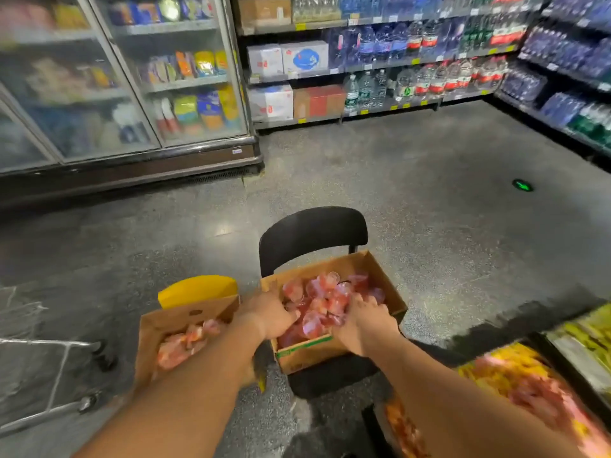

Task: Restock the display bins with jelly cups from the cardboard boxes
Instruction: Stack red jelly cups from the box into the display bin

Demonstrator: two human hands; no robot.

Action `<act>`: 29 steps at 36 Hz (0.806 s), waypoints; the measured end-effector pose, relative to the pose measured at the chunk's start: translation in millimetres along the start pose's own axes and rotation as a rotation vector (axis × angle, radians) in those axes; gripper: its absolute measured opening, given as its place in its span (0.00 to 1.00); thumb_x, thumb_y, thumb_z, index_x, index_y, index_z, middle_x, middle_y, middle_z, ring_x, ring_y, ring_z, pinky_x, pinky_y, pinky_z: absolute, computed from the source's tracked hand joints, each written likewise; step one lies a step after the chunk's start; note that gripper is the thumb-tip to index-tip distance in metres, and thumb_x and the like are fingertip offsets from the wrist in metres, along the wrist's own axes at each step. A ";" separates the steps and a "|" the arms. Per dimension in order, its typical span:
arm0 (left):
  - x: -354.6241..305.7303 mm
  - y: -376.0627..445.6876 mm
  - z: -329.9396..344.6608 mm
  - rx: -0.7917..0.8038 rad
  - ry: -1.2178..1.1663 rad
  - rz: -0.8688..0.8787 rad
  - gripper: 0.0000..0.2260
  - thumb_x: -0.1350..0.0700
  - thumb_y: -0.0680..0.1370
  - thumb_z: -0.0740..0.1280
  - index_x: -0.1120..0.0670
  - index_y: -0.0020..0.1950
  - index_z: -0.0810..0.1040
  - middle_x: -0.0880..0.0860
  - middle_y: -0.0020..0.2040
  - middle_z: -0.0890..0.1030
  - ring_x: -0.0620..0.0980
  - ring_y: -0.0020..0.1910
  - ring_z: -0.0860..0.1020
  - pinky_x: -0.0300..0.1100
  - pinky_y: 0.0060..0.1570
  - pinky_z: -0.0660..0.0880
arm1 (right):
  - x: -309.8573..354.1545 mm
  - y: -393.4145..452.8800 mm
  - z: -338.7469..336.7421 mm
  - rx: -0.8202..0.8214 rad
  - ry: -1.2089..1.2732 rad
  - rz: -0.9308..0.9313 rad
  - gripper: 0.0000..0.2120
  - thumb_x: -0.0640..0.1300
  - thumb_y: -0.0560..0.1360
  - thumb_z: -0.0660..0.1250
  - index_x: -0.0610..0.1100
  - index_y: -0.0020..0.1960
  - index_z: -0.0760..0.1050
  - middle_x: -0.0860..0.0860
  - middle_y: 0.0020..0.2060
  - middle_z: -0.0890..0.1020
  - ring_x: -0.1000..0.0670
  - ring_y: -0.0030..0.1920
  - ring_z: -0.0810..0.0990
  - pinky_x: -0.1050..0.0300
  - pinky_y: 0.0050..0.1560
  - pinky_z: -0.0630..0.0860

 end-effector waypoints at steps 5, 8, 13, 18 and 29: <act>-9.6 63.7 30.1 0.079 -0.095 -0.091 0.26 0.38 0.79 0.63 0.52 0.71 0.72 0.56 0.68 0.77 0.58 0.65 0.76 0.47 0.59 0.74 | -10.3 84.4 8.7 0.045 -0.037 -0.019 0.41 0.65 0.76 0.61 0.42 0.79 0.55 0.41 0.74 0.65 0.37 0.71 0.65 0.40 0.72 0.66; -13.4 105.0 43.8 0.095 -0.121 -0.130 0.25 0.37 0.80 0.61 0.53 0.69 0.75 0.57 0.67 0.78 0.58 0.63 0.77 0.45 0.55 0.73 | -6.2 133.5 19.6 0.054 -0.059 -0.025 0.38 0.63 0.76 0.56 0.43 0.79 0.54 0.41 0.73 0.65 0.36 0.70 0.66 0.39 0.71 0.65; -21.1 172.7 68.2 0.094 -0.103 -0.172 0.29 0.36 0.83 0.55 0.57 0.70 0.74 0.59 0.68 0.77 0.59 0.65 0.76 0.46 0.58 0.72 | -3.9 202.8 39.9 0.039 -0.057 -0.025 0.41 0.64 0.77 0.62 0.45 0.80 0.50 0.42 0.76 0.61 0.37 0.74 0.61 0.38 0.73 0.59; -10.3 233.2 105.2 0.099 -0.147 -0.240 0.31 0.35 0.83 0.50 0.55 0.73 0.74 0.58 0.73 0.73 0.60 0.70 0.73 0.49 0.66 0.69 | 3.5 266.4 65.4 0.035 -0.188 -0.111 0.44 0.67 0.73 0.67 0.45 0.79 0.56 0.42 0.74 0.63 0.36 0.73 0.62 0.38 0.72 0.62; -11.4 299.5 145.2 0.075 -0.379 -0.246 0.22 0.42 0.85 0.51 0.47 0.73 0.73 0.56 0.74 0.73 0.60 0.71 0.72 0.54 0.71 0.68 | 28.0 345.7 106.4 -0.029 -0.420 -0.264 0.21 0.45 0.80 0.60 0.43 0.73 0.67 0.40 0.67 0.73 0.39 0.66 0.72 0.46 0.63 0.71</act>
Point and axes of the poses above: each hand's wrist, its own y-axis towards the middle knuckle, its own z-axis out of the palm, x = y × z, the point moved 5 cm from there along y, towards the middle knuckle
